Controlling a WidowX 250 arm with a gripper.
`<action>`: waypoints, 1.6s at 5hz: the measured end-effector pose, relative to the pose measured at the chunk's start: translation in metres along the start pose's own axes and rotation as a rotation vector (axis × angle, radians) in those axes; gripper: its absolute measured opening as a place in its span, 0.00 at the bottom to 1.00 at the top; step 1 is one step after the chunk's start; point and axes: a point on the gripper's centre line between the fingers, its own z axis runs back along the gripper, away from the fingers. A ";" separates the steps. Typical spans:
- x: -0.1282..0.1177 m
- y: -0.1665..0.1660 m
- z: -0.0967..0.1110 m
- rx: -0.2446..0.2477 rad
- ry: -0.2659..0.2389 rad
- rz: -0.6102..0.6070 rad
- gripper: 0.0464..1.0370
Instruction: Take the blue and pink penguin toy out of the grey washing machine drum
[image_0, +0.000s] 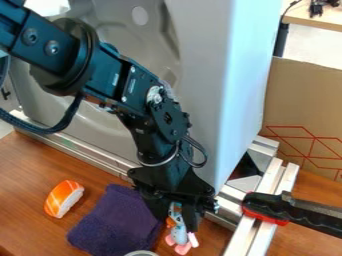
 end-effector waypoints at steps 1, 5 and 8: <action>-0.002 0.001 -0.003 0.022 0.009 0.056 0.63; -0.018 0.006 -0.017 0.065 0.113 0.039 0.63; -0.026 0.004 -0.019 0.064 0.116 -0.007 0.70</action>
